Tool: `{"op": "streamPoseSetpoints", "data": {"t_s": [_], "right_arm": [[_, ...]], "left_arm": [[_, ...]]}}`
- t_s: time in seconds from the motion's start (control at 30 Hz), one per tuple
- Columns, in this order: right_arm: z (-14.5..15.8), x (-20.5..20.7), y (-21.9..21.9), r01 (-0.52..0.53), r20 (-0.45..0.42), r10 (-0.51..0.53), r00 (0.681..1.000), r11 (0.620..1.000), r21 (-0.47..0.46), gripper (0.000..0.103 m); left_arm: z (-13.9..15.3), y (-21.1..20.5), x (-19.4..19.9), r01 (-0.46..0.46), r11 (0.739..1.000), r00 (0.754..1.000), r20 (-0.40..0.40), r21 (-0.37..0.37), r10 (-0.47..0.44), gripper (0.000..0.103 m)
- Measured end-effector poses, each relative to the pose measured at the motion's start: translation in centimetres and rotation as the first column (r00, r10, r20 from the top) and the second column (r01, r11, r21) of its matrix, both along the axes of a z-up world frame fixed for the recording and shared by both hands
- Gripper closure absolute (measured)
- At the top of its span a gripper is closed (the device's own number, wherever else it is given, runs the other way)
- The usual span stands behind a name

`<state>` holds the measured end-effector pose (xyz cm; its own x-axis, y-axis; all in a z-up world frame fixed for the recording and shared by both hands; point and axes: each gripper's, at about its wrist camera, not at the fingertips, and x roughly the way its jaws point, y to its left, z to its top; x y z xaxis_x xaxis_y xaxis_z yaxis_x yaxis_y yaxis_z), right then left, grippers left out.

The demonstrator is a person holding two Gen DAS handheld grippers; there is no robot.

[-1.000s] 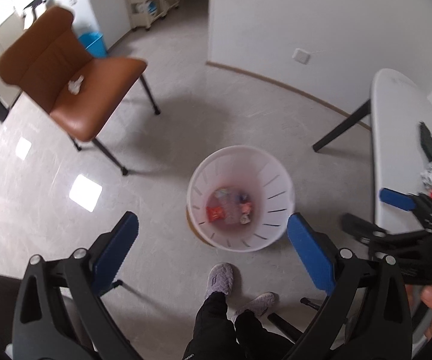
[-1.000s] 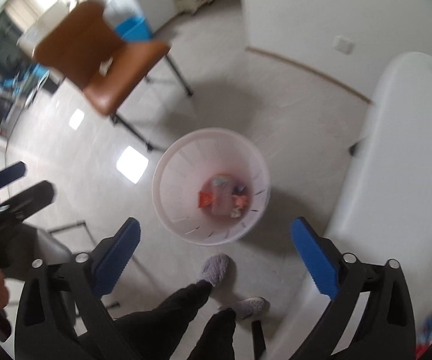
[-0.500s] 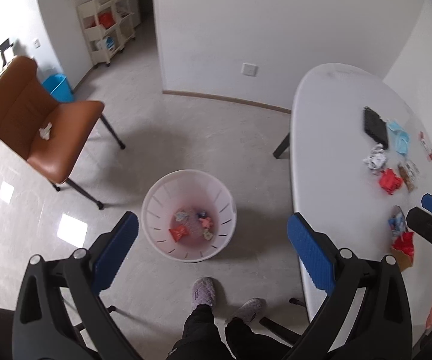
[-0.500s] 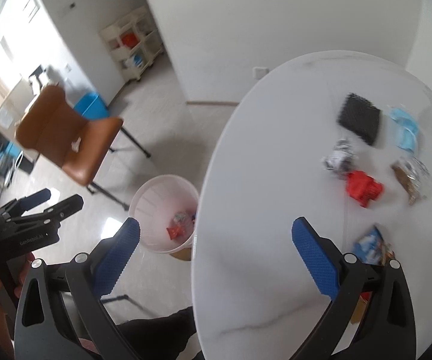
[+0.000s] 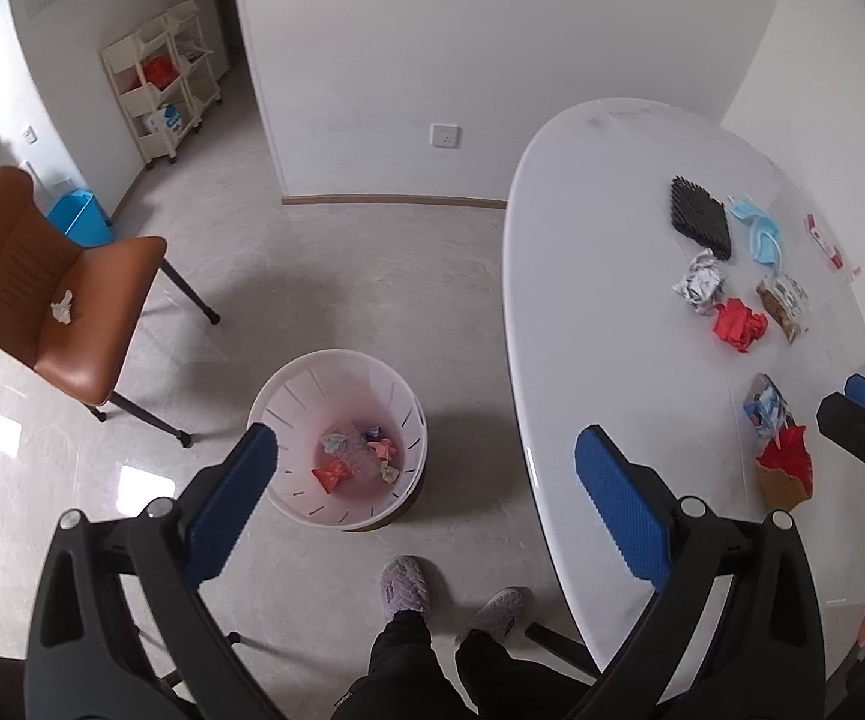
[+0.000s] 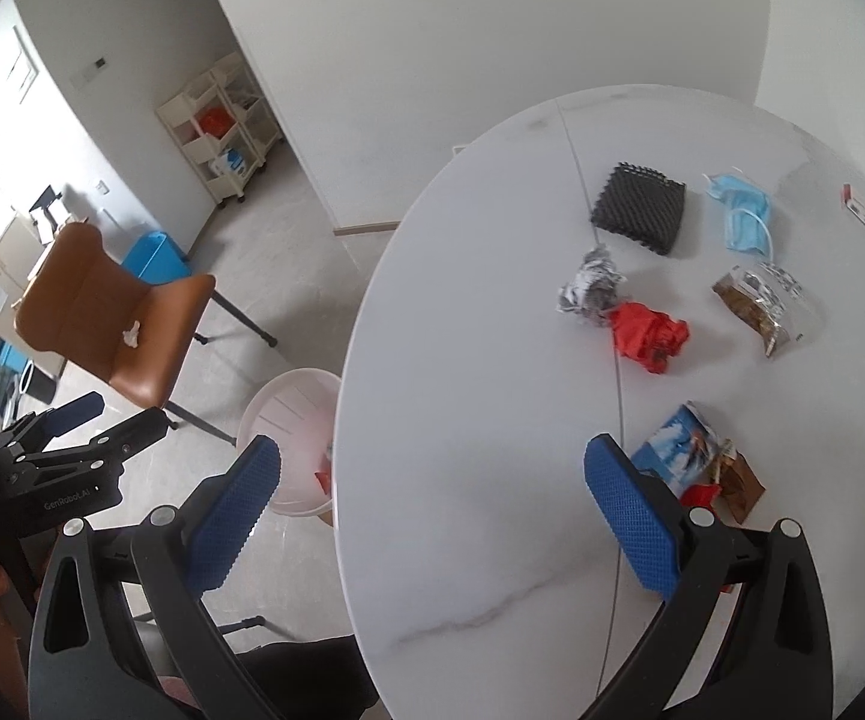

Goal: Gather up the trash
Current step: 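Move both tools back toward the remaining trash on the table, then grasp the white printed crumpled paper with the left tool while the right tool grasps the red paper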

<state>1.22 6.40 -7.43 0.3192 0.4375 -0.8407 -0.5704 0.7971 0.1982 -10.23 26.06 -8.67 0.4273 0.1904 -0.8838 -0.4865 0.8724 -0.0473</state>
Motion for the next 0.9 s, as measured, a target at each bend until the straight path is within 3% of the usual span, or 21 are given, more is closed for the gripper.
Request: {"op": "streamPoseSetpoints", "data": {"t_s": [0.27, 0.5, 0.9], "right_arm": [[0.0, 0.3, -1.8, 0.049, 0.000, -0.049, 0.999, 0.999, 0.014, 0.002], [-0.8, 0.8, -5.1, 0.141, -0.020, -0.141, 0.990, 0.990, -0.005, 0.002], [-2.5, 3.2, -12.5, 0.310, -0.061, -0.311, 0.948, 0.950, -0.031, 0.002]], "left_arm": [[0.0, -1.1, 1.4, 0.050, 0.999, 0.999, -0.009, 0.015, -0.050, 0.008], [-0.5, -3.3, 4.1, 0.156, 0.988, 0.988, -0.015, 0.010, -0.156, 0.008], [-3.1, -11.0, 15.6, 0.418, 0.908, 0.908, 0.018, -0.002, -0.418, 0.008]]}}
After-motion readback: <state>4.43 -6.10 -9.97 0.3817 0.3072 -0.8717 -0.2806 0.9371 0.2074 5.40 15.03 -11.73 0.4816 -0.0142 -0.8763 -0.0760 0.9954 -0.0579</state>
